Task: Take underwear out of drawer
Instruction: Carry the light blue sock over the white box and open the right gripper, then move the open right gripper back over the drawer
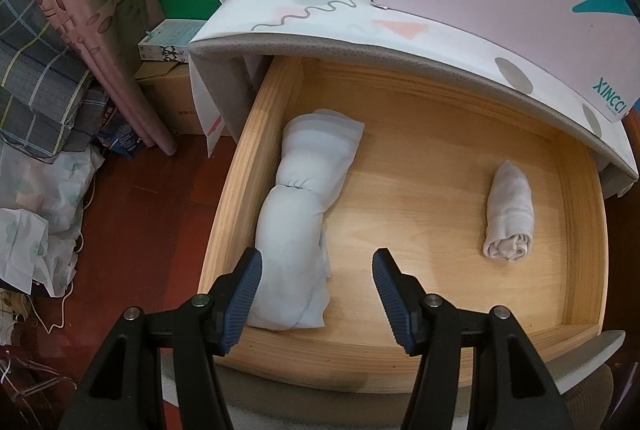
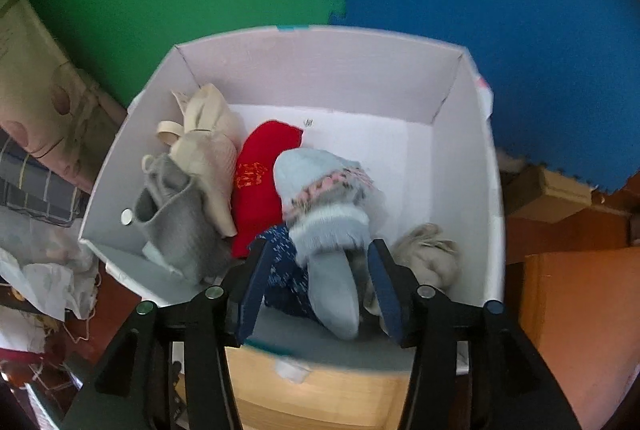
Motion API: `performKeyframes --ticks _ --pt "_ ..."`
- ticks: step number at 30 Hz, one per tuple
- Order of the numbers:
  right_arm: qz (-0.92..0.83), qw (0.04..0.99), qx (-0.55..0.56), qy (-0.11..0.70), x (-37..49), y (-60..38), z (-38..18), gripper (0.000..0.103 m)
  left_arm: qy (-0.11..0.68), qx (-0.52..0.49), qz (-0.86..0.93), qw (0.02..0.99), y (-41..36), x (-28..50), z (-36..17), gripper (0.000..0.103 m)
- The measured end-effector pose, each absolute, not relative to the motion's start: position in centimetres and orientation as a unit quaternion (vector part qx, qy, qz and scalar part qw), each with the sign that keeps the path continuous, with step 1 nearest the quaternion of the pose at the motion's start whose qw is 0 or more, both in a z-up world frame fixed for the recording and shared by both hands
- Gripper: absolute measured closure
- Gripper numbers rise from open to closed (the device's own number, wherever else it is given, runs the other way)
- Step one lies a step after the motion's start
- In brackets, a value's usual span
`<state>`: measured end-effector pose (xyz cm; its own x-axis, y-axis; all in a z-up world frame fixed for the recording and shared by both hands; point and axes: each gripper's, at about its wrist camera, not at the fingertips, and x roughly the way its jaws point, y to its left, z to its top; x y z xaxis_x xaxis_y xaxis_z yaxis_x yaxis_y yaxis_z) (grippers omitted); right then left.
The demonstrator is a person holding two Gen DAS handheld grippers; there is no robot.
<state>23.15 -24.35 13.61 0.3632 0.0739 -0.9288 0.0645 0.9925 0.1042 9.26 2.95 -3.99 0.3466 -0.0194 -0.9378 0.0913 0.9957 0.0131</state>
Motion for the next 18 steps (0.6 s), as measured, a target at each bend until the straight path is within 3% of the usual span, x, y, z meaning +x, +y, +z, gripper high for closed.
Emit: performKeyframes --ticks 11,18 --pt "0.016 0.818 0.056 0.573 14.8 -24.7 15.4 0.052 0.573 0.042 -0.024 0.818 2.8 9.2 -4.0 0.044" --pt "0.017 0.781 0.056 0.622 11.2 -23.3 10.1 0.052 0.570 0.047 -0.021 0.820 2.7 9.2 -3.9 0.044"
